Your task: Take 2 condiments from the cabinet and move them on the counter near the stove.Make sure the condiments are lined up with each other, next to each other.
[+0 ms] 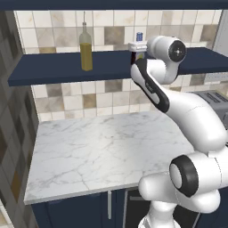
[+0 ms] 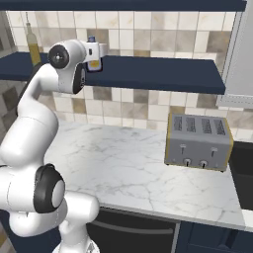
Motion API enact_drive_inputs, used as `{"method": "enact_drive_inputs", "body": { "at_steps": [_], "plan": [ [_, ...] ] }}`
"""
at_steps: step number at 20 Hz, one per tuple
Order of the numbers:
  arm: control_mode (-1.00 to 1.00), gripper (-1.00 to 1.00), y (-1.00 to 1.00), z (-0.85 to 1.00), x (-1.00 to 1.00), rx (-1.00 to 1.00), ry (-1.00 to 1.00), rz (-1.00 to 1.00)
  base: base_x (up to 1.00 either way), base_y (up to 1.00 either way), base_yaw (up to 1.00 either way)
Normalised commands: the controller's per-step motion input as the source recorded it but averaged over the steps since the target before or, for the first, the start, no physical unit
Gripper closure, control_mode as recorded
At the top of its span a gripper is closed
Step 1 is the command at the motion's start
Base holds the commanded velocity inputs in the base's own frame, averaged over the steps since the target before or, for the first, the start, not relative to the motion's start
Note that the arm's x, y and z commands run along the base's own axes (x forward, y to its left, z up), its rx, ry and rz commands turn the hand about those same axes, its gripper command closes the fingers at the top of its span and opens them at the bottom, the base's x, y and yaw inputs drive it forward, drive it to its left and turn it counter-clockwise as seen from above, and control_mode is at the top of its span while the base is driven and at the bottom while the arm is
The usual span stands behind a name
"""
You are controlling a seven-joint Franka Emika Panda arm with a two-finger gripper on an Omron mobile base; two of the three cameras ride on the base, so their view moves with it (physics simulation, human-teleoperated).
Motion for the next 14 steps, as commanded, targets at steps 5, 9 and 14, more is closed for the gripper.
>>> {"method": "enact_drive_inputs", "body": {
  "at_steps": [5,9,14],
  "plan": [
    [-1.00,-1.00,0.00,0.00,0.13,0.00,0.00,0.00,0.00,0.00,0.00],
    [-1.00,-1.00,0.00,0.00,0.17,0.00,0.01,0.00,0.00,0.00,0.00],
    [-1.00,-1.00,0.00,0.00,0.18,0.00,0.01,0.00,0.00,0.00,0.00]
  ]
}}
